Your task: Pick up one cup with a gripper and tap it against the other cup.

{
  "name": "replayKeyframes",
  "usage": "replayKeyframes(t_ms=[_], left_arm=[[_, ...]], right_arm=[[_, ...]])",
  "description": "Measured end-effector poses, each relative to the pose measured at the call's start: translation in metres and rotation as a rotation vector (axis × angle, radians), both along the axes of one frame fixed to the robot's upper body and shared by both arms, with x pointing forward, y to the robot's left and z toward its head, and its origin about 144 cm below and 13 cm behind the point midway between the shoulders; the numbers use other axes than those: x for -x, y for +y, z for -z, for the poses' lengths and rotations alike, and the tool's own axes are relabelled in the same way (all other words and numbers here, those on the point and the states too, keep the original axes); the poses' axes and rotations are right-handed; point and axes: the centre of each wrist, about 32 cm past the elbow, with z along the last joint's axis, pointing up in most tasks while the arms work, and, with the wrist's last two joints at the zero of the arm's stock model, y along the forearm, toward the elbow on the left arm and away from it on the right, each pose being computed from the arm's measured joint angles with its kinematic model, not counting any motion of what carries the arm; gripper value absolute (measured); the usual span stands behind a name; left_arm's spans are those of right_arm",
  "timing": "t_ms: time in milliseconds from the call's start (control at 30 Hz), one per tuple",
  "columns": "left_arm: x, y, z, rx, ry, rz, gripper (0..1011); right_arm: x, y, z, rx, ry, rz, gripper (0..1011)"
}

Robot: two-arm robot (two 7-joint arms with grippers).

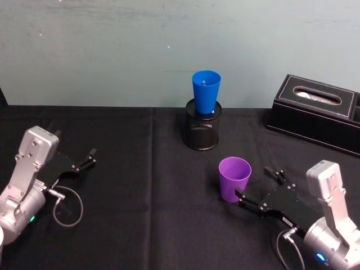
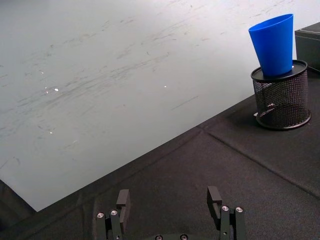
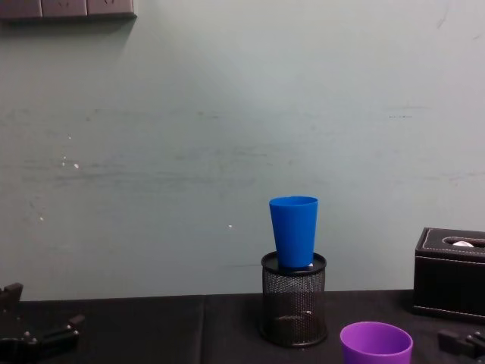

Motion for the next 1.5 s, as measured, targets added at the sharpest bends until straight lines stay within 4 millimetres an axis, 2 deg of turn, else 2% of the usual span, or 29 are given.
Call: replayKeyframes(t_ms=[1500], left_arm=[[0.0,0.0,0.0,0.0,0.0,0.0,1011]], right_arm=[[-0.035,0.024,0.015,-0.061,0.01,-0.022,1003]])
